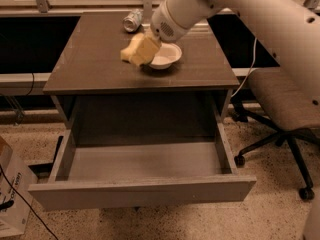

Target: Place sponge into top drawer

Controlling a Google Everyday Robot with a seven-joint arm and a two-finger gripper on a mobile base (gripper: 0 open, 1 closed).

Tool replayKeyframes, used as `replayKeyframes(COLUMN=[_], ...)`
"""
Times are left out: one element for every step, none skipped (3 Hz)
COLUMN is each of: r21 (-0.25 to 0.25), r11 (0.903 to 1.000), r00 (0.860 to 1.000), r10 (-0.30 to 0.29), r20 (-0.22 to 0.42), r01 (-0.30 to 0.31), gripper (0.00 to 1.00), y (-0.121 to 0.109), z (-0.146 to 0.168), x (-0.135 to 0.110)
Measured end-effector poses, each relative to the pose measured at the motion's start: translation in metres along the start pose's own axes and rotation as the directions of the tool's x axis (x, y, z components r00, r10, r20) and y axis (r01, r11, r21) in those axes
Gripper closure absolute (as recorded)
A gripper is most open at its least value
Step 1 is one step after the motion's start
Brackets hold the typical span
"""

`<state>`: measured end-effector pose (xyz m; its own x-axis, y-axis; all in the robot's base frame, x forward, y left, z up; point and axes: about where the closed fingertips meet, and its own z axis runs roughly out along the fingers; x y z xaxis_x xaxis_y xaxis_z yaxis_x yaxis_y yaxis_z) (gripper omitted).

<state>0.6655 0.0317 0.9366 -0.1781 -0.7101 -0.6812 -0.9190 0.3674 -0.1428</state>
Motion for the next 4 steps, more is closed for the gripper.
replayKeyframes(r21=[-0.053,-0.053,-0.071,-0.059], r11=[0.9986,0.9985,0.995,0.9796], r00=[0.998,0.998,0.992,0.961], r10=[0.005,0.005,0.062,0.175], r20=[-0.059,-0.059,-0.109,-0.216], r01=[-0.009,-0.009,-0.07,-0.192], gripper=[1.0,1.0,1.0,1.0], y=[0.02,0.02,0.036,0.068], z=[0.026,0.026,0.017,-0.007], x=[0.026,0.026,0.048,0.091])
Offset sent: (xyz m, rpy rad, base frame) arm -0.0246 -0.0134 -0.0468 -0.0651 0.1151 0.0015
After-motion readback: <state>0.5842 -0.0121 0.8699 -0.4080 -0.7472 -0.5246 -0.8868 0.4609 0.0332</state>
